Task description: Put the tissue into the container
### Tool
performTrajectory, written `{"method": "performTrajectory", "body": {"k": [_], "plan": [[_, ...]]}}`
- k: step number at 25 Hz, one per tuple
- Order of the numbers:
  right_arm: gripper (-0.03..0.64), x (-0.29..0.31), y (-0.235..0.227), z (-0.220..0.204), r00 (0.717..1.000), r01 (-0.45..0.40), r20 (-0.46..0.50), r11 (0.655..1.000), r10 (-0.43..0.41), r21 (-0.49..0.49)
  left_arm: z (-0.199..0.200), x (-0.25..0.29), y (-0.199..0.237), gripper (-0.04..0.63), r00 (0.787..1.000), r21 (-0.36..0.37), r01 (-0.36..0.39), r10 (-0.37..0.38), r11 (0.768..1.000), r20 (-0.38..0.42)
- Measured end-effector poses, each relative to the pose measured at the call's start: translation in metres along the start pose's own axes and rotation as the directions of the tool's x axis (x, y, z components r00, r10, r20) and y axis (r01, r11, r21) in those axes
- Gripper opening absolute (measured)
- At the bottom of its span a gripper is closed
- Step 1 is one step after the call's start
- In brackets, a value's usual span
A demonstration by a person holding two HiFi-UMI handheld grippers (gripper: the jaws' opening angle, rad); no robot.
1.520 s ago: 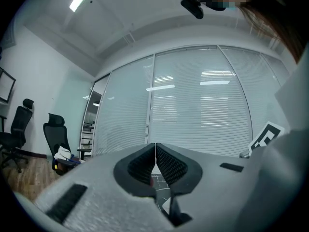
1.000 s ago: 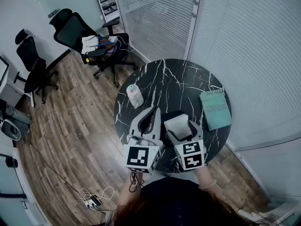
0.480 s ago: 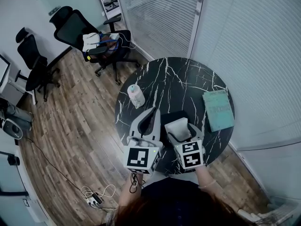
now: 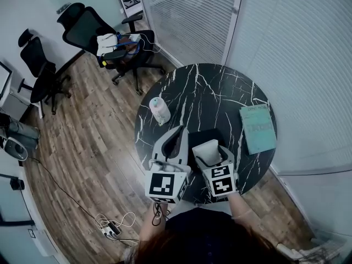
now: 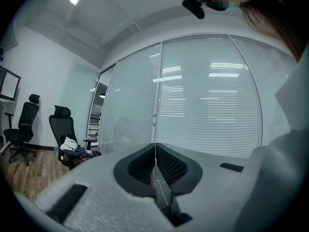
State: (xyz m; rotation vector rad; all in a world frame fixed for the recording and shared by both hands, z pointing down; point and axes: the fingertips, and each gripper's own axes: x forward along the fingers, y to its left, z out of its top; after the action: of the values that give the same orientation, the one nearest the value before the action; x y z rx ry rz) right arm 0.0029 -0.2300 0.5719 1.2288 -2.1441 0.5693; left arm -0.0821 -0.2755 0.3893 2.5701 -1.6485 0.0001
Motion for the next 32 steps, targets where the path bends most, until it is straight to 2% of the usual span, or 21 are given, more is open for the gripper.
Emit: {"method": "performTrajectory", "body": {"k": [14,32], "plan": [[0.383,0.014,0.003,-0.020,0.997,-0.018,-0.076,0.999,0.021,0.036,-0.014,0.007,0.004,0.028,0.999,-0.008,-0.008,0.008,1.000,-0.040],[0.383,0.033,-0.005,-0.047,0.983,0.016,-0.183,0.995,0.002,0.101,-0.026,0.012,0.004,0.028,0.998,-0.017,-0.007,0.006,1.000,-0.068]]}}
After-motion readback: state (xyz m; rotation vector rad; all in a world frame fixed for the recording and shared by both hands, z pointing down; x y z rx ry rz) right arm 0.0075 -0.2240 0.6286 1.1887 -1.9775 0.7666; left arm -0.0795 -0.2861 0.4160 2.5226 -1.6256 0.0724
